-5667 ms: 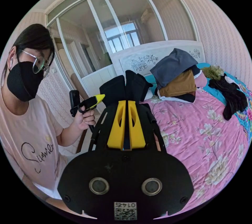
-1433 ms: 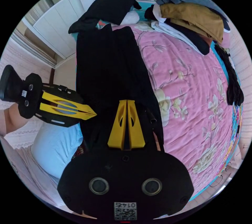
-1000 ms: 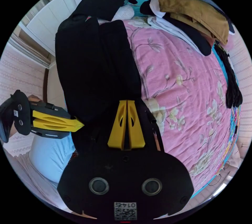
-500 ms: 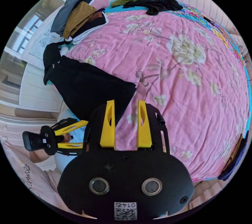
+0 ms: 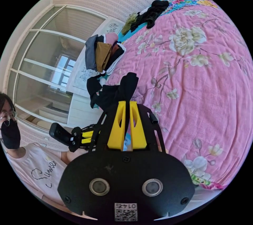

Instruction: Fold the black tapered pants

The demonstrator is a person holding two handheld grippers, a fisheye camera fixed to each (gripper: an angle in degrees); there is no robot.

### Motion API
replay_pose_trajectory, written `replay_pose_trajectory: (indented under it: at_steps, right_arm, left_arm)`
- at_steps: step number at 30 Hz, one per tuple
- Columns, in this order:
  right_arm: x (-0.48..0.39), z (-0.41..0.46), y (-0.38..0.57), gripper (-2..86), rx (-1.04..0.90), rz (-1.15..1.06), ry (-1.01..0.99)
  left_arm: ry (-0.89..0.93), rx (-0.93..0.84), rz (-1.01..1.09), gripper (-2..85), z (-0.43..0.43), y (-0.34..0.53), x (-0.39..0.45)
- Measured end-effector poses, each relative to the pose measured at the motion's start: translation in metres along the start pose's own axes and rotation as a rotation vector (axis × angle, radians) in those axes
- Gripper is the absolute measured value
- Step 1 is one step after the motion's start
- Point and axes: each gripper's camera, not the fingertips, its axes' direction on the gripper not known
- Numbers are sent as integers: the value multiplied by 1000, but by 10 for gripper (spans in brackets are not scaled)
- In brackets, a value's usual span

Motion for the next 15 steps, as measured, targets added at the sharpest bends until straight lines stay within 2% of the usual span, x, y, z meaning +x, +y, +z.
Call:
replay_pose_trajectory:
  at_steps: [2,4,7,9,12,15]
  right_arm:
    - [2,-42,13,15,47,-10,24]
    - [7,-98,35,15,92,-7,70]
    - [10,-145,62,16,104,15,140]
    - [12,-154,73,17,91,21,139]
    - [7,-143,71,21,94,-20,4]
    - [-15,-97,45,26,55,-102,-204]
  left_arm:
    - [98,62,38,-10,-2,-12,8]
    - [272,128,39,-10,5,-21,15]
    - [499,168,-64,-10,19,-18,4]
    - [587,188,-134,-10,22,-8,-13]
    - [617,250,-241,-10,2,17,-53]
    - [490,333,-315,-10,-45,49,-93]
